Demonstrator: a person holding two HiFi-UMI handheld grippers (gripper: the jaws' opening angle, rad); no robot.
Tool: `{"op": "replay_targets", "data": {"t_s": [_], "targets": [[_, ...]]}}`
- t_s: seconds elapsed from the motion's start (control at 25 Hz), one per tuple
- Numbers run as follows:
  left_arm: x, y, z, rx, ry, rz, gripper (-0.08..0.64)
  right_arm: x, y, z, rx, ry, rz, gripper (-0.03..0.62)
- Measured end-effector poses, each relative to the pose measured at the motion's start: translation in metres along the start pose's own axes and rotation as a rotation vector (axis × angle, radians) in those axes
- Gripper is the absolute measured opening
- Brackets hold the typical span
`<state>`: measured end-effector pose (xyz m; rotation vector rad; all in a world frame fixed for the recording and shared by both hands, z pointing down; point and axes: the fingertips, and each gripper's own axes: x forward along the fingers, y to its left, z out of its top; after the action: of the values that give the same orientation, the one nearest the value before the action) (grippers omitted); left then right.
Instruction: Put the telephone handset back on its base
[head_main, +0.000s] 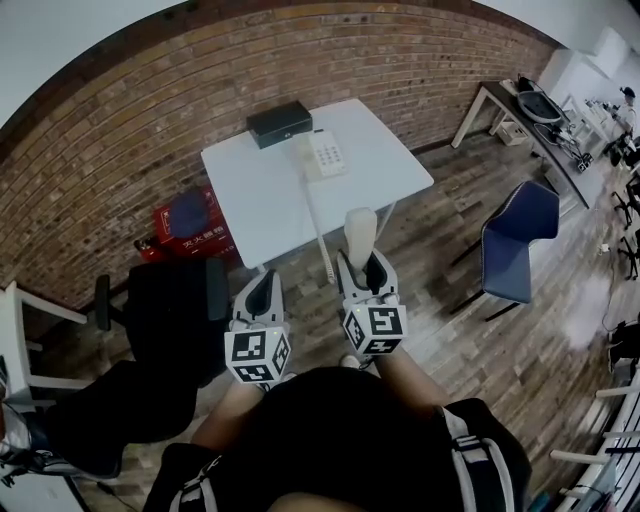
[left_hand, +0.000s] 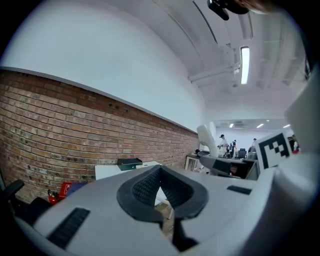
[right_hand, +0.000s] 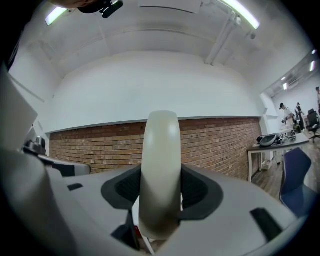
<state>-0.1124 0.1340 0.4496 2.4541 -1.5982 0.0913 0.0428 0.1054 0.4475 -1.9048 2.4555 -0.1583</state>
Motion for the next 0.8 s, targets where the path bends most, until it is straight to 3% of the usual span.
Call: {"op": "replay_targets", "data": {"t_s": [0.48,0.8], "targets": [[-0.018,0.048,-0.007,0.008,0.015,-0.036,-0.003,0.009,0.04,0.0,-0.002,-0.024,-0.071,0.198],[0.0,0.081,-0.011,-0.024,0.021,0.029,-0.003,0.044,0.037,-0.004,-0.011,-0.019,-0.045,0.198]]}}
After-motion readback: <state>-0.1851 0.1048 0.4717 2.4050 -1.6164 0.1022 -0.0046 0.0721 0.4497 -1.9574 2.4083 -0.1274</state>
